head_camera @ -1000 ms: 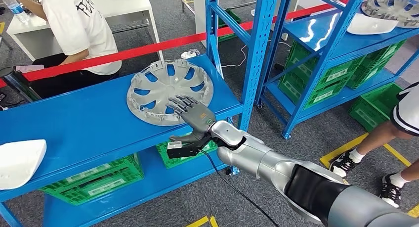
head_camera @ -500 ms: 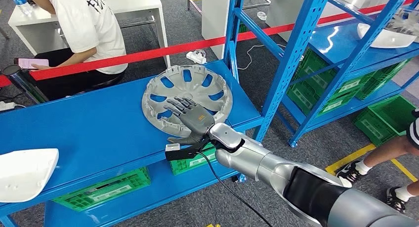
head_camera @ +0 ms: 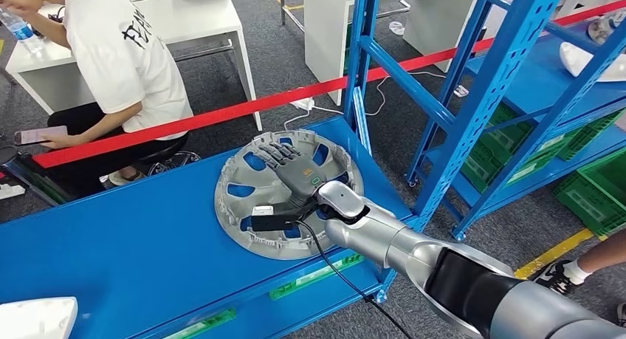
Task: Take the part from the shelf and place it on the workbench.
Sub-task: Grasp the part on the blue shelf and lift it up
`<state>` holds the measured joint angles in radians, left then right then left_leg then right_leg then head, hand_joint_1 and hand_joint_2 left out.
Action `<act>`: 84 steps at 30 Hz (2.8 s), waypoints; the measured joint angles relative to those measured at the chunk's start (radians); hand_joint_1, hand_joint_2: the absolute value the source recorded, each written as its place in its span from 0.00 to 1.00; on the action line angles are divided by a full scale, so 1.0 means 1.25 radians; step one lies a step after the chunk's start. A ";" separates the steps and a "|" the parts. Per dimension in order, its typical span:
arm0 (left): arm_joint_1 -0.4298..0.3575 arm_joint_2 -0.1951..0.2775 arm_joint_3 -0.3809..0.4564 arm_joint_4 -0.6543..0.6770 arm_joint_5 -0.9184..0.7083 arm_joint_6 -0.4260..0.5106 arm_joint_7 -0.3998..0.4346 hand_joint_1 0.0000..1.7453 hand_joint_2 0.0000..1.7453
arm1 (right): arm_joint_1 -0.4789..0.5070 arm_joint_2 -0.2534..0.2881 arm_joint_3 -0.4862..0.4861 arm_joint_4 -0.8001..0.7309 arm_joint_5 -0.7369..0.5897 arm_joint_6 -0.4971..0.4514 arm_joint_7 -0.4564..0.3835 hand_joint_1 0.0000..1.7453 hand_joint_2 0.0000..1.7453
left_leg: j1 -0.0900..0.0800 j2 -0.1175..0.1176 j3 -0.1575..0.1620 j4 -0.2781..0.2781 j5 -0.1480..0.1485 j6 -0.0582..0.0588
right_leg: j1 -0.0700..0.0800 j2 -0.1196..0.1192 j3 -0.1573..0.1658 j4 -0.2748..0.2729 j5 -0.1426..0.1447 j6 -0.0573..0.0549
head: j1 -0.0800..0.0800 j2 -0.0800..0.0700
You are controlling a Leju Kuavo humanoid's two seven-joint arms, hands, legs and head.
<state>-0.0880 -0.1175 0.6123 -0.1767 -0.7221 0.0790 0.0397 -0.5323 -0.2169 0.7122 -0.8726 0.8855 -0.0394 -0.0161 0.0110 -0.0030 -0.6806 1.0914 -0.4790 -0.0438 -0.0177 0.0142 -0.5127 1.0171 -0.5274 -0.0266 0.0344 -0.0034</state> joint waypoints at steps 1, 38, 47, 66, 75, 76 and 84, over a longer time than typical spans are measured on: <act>0.000 0.000 0.000 0.001 0.000 0.000 0.000 0.00 0.00 | 0.001 0.001 -0.001 0.001 -0.005 0.005 0.000 0.00 1.00 | 0.000 0.001 0.002 -0.030 0.039 0.003 | 0.001 0.001 0.004 0.002 -0.010 0.006 | -0.002 0.000; 0.007 0.001 0.011 -0.002 -0.002 -0.004 -0.031 0.00 0.00 | -0.001 0.012 -0.031 -0.005 -0.053 -0.032 -0.023 0.00 0.00 | -0.012 -0.004 0.057 -0.060 0.028 0.029 | 0.013 -0.007 -0.064 0.008 0.038 0.011 | 0.012 0.000; 0.011 0.001 0.014 -0.002 -0.003 -0.004 -0.033 0.00 0.00 | -0.001 0.012 -0.034 -0.017 -0.054 -0.032 -0.023 0.00 0.00 | -0.014 -0.004 0.057 -0.060 0.028 0.030 | 0.013 -0.007 -0.064 0.008 0.038 0.012 | 0.012 0.000; 0.012 0.001 0.014 -0.002 -0.025 -0.006 -0.010 0.00 0.00 | 0.136 0.014 -0.077 -0.244 -0.022 -0.037 0.062 0.00 0.00 | -0.014 -0.004 0.057 -0.060 0.027 0.029 | 0.013 -0.008 -0.064 0.008 0.037 0.011 | 0.012 0.000; 0.013 0.006 0.015 -0.002 -0.020 -0.012 -0.011 0.00 0.00 | 0.155 0.015 -0.094 -0.279 -0.026 -0.010 0.028 0.00 0.00 | -0.017 -0.004 0.056 -0.055 0.023 0.034 | 0.008 -0.008 -0.062 0.007 0.038 0.016 | 0.012 0.000; 0.013 0.007 0.015 -0.002 -0.018 -0.013 -0.012 0.00 0.00 | 0.155 0.015 -0.094 -0.279 -0.028 -0.009 0.025 0.00 0.00 | -0.018 -0.004 0.056 -0.054 0.022 0.035 | 0.008 -0.008 -0.061 0.007 0.038 0.017 | 0.012 0.000; 0.014 0.009 0.025 -0.002 -0.010 -0.013 -0.017 0.00 0.00 | 0.133 0.015 -0.094 -0.270 -0.049 -0.002 -0.001 0.00 0.00 | -0.007 0.001 0.067 -0.073 0.033 0.051 | 0.005 -0.008 -0.121 0.148 -0.044 0.037 | 0.017 0.000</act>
<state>-0.0709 -0.1057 0.6438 -0.1790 -0.7341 0.0633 0.0190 -0.3665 -0.1978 0.5948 -1.2106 0.8246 -0.0421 -0.0179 0.0024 -0.0020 -0.5966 1.0005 -0.4379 0.0205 -0.0119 0.0044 -0.6636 1.2016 -0.5827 0.0197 0.0556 -0.0034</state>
